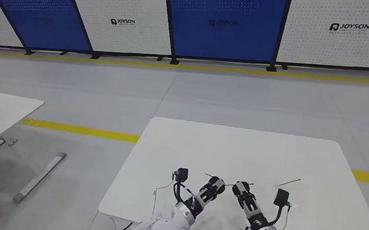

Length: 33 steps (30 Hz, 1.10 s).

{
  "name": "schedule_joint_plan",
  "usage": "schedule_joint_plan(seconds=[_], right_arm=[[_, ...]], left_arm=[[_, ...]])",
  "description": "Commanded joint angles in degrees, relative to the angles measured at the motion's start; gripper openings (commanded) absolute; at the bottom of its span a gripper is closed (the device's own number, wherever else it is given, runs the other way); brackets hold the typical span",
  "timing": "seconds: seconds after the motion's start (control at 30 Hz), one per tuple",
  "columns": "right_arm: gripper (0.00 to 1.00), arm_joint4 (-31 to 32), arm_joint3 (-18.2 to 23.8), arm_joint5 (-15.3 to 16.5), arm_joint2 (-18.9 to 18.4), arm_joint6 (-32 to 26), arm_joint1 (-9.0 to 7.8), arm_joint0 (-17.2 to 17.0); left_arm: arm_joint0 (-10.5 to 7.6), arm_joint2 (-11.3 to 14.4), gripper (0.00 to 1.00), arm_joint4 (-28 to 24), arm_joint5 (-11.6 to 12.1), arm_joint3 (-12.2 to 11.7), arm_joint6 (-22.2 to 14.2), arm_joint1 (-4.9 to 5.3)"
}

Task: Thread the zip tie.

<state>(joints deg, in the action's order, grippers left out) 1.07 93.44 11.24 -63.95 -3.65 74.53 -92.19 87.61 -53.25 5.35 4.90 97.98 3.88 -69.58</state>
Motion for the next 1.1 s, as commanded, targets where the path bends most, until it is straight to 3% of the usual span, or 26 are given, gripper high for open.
schedule_joint_plan(seconds=[0.0, 0.33, 0.57, 1.07], right_arm=[[0.00, 0.20, 0.21, 0.03, -0.04, 0.14, 0.00, -0.24], [0.00, 2.12, 0.54, -0.06, 0.29, 1.85, 0.17, -1.22], [0.00, 2.07, 0.85, 0.08, 0.14, 1.93, 0.25, -1.49], [0.00, 3.54, 2.40, -1.23, -0.03, 1.32, 0.30, -1.96]], left_arm=[[0.20, 0.06, 0.24, -0.32, -0.23, 0.18, -0.84, 0.01], [0.69, -0.26, 0.22, 0.67, -0.42, 0.28, -0.33, -0.07], [0.88, -0.39, 0.00, 1.13, -0.66, 0.41, -0.43, -0.13], [0.86, -0.24, 0.00, 3.25, -1.24, 0.87, -0.75, -0.28]])
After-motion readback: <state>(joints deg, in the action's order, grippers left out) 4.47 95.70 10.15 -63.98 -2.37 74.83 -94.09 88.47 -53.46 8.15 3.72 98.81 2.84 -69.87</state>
